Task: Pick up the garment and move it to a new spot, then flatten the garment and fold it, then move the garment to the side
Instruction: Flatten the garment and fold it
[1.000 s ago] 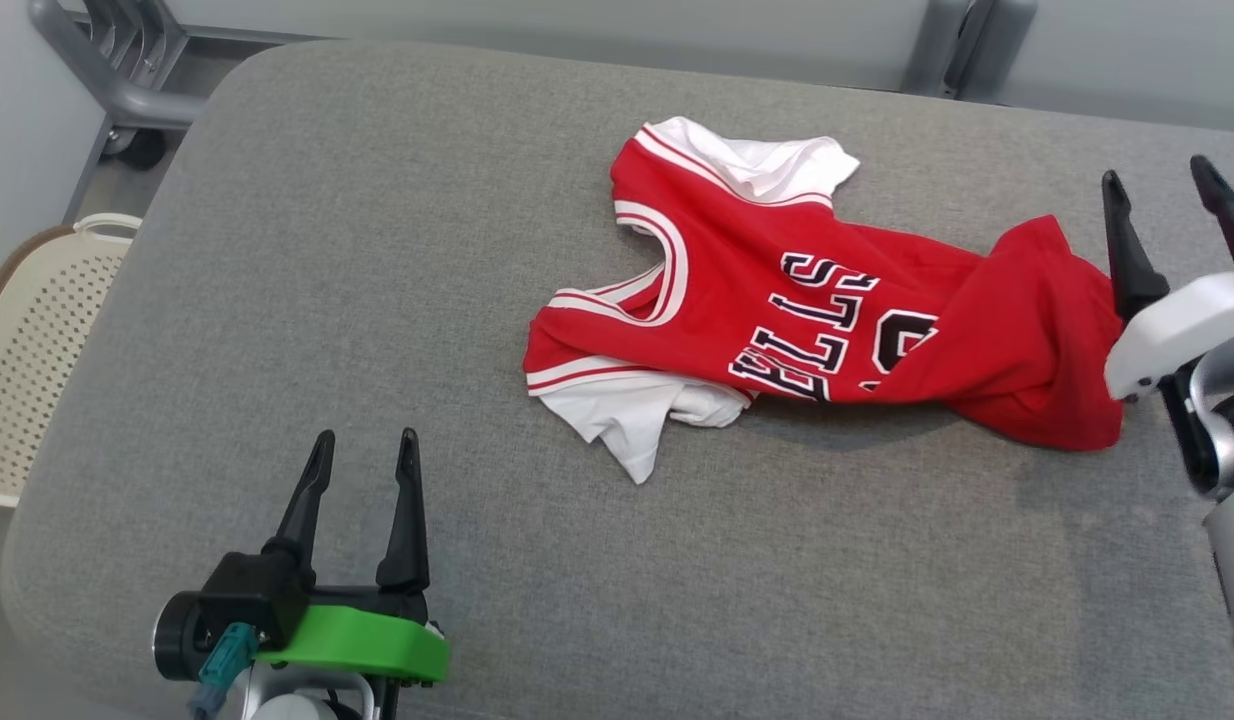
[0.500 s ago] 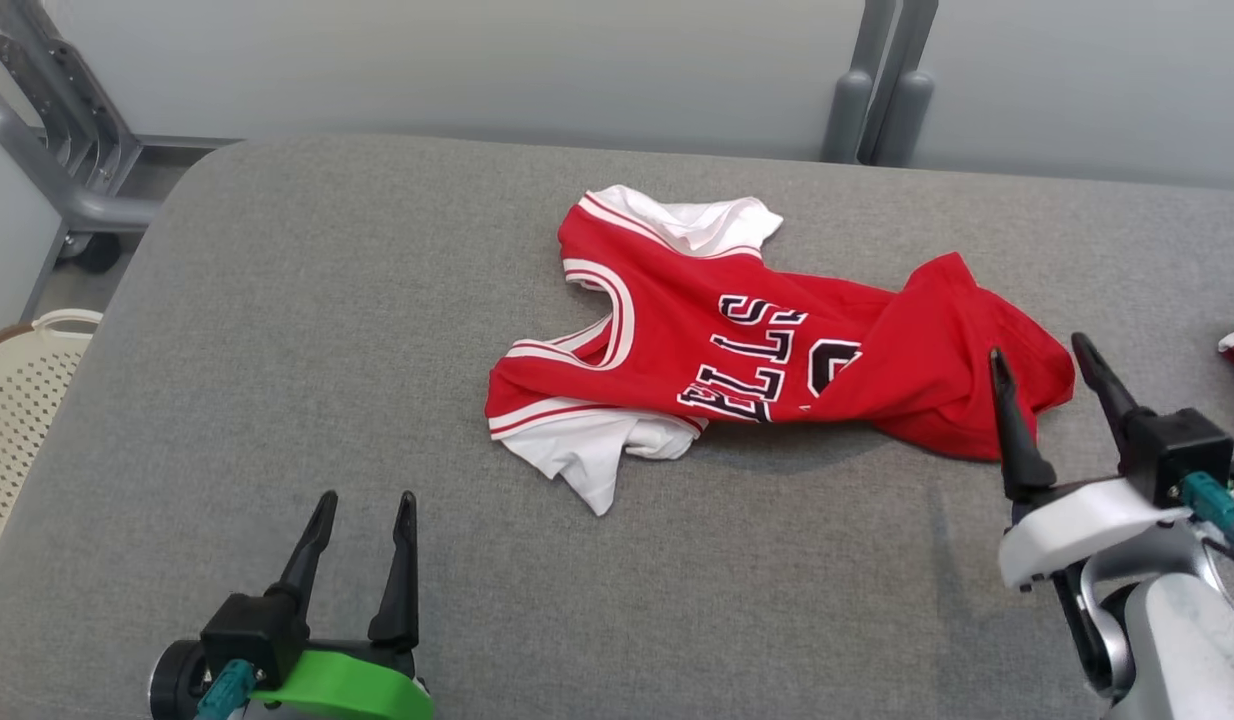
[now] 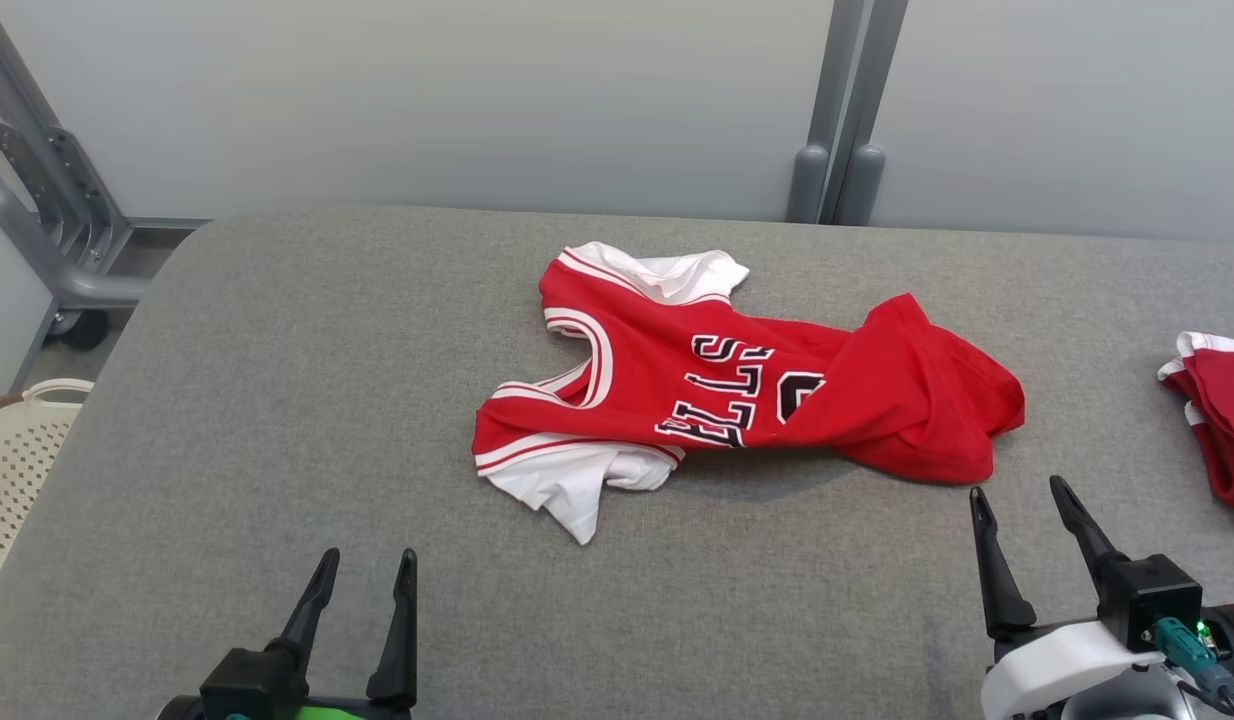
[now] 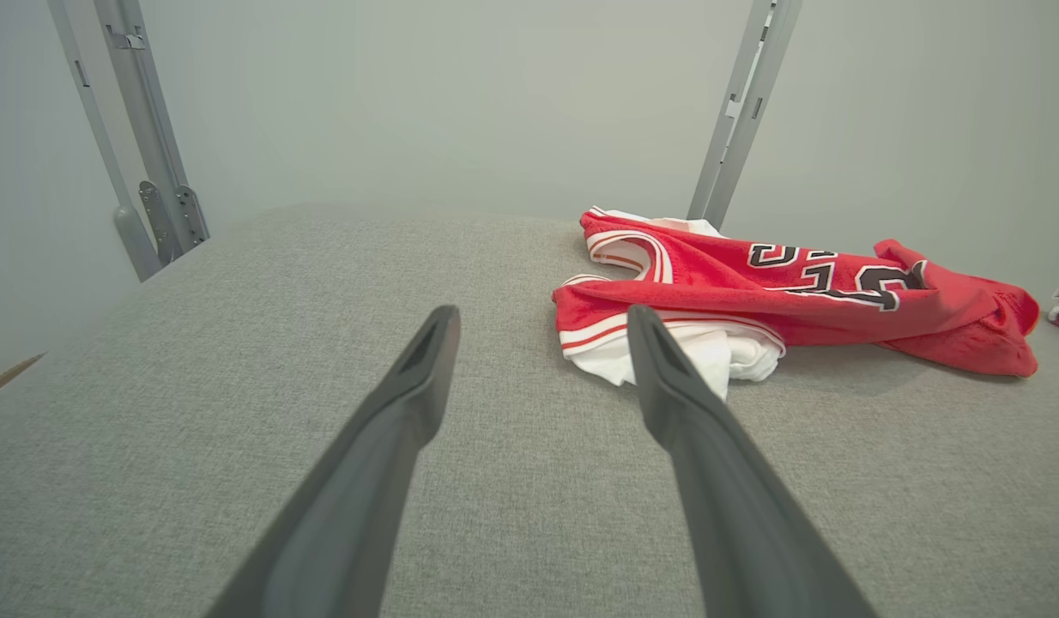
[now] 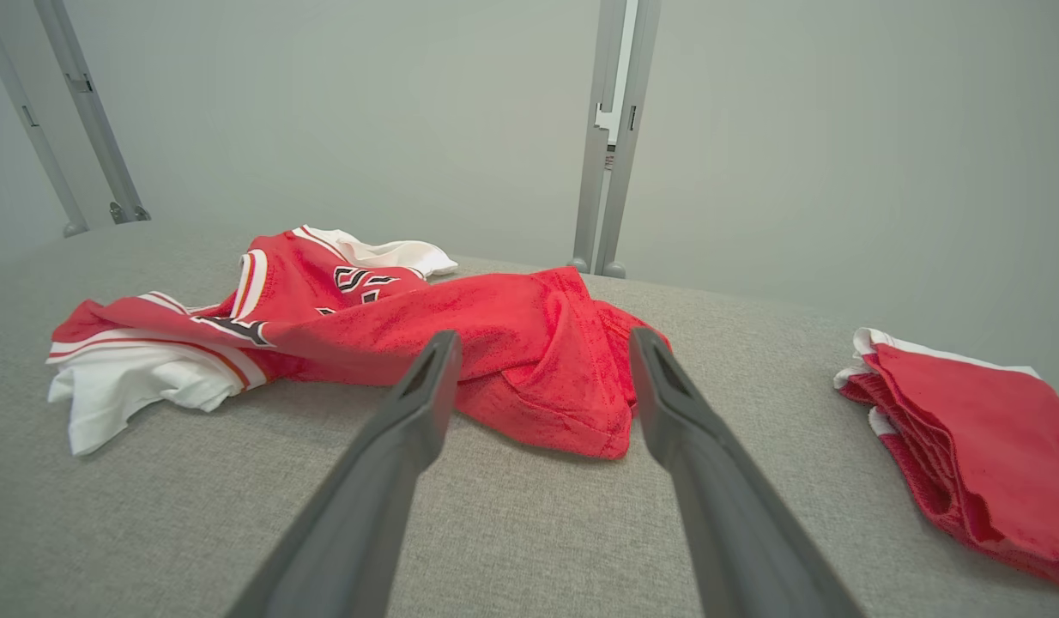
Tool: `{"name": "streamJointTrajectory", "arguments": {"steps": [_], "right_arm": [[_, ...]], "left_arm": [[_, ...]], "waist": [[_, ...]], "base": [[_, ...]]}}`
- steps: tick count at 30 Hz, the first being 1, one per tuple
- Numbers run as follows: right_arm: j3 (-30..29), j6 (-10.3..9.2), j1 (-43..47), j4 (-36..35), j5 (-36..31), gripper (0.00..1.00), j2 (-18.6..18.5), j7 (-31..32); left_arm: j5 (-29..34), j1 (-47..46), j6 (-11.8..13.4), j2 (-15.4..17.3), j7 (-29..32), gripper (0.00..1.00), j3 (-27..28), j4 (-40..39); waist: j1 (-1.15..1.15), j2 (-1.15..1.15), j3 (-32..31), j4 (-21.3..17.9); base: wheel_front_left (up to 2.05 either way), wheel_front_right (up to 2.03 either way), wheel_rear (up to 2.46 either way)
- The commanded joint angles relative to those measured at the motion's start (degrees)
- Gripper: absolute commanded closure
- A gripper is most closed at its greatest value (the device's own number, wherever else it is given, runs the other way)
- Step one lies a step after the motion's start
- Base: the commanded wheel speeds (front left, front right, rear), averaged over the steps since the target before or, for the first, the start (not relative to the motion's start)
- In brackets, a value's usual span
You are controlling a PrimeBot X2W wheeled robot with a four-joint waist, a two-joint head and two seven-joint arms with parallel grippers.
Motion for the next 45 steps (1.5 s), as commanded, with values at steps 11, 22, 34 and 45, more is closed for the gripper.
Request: {"name": "streamJointTrajectory", "arguments": {"steps": [11, 22, 34, 45], "right_arm": [[1.02, -0.08, 1.32, 0.43, 2.60, 0.00, 0.15, 0.00], [1.48, -0.08, 1.01, 0.38, 3.50, 0.00, 0.16, 0.60], [1.01, -0.08, 0.87, -0.34, 2.84, 0.00, 0.15, 1.05], [1.58, -0.08, -1.59, -2.08, 1.41, 0.00, 0.14, 1.95]], "left_arm": [[0.00, 1.17, -0.34, 0.91, 0.00, 0.00, -0.65, 1.81], [-0.37, 1.13, -0.40, 0.88, -0.01, 0.00, -1.26, 2.67], [-4.34, -2.83, -0.39, 1.62, 0.59, 0.00, -6.65, 7.30], [-12.11, -16.71, -0.39, 0.11, 4.13, 0.00, -13.50, 22.02]], "waist": [[0.00, 0.00, -1.07, -2.38], [0.00, 0.00, -1.11, -2.62], [0.00, 0.00, -0.16, -3.13], [0.00, 0.00, 5.79, -6.68]], "base": [[0.00, 0.00, 0.00], [0.00, 0.00, 0.00], [0.00, 0.00, 0.00], [0.00, 0.00, 0.00]]}}
